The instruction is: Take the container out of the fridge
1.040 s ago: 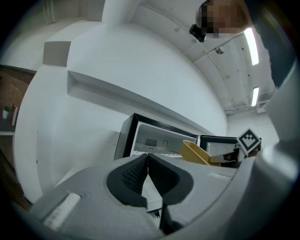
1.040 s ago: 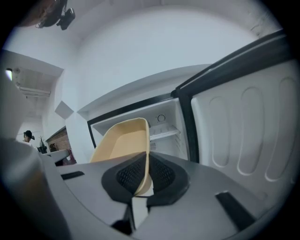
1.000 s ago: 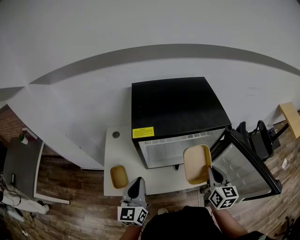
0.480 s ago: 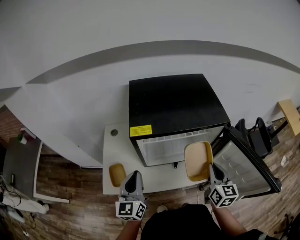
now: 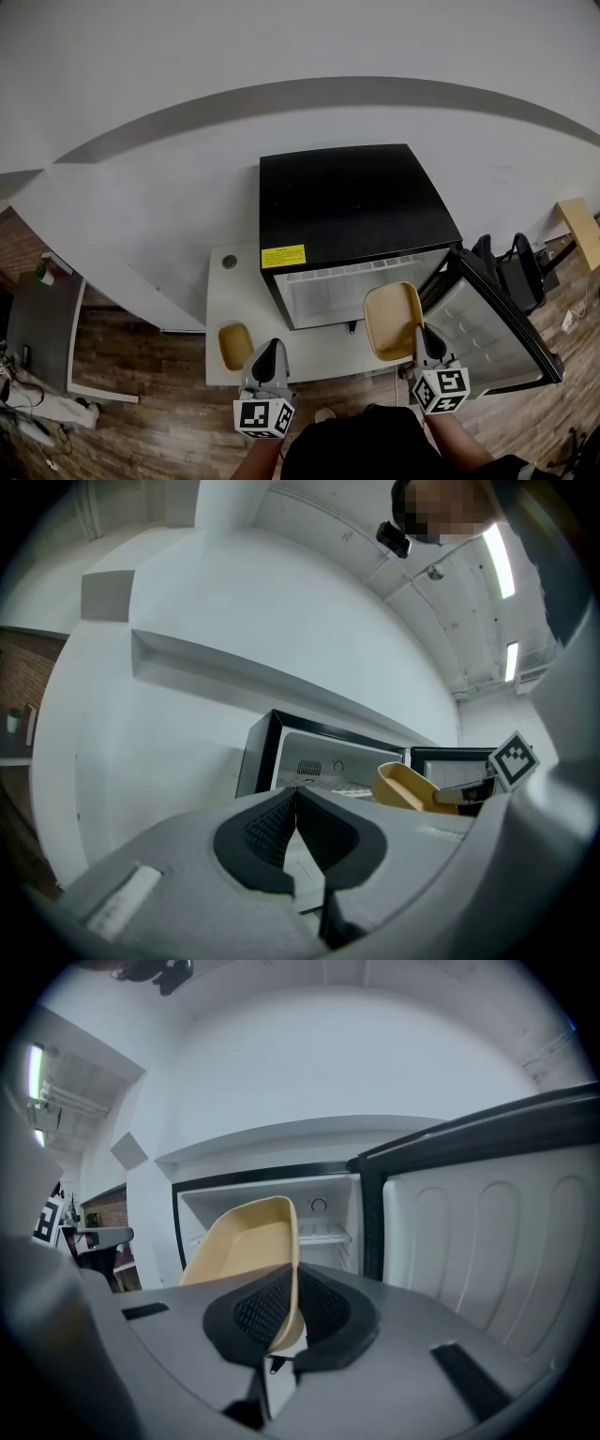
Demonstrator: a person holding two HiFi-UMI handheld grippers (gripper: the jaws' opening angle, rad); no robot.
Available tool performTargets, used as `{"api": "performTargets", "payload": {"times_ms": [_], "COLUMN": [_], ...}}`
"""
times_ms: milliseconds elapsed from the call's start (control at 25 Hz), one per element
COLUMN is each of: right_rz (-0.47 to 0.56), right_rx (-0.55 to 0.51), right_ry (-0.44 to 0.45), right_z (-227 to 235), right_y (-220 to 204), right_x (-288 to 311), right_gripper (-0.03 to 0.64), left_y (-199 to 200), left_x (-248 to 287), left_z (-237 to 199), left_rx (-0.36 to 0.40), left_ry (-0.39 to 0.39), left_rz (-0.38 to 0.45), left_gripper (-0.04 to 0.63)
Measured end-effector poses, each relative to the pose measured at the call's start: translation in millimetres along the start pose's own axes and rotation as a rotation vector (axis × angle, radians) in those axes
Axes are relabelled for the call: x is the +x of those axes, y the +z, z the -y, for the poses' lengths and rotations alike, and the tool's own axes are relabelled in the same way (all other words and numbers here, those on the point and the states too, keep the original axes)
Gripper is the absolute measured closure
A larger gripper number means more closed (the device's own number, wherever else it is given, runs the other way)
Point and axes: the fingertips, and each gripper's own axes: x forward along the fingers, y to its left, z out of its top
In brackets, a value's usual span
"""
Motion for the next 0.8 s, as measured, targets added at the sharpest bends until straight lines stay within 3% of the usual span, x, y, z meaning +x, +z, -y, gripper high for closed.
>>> {"api": "performTargets", "payload": {"times_ms": [800], "right_rz": [-0.018], "right_rx": [0.002], "right_ry": [0.026], "right_z": [-16], "right_y": [-13], "right_x": [-3], "right_gripper": [0.603], "left_y": [-11], "left_x": [-15], "left_z": [-4], "left_rx": [-0.014], "left_ry": [0.018], "left_rz": [-0.008], "left_gripper": [0.58]}}
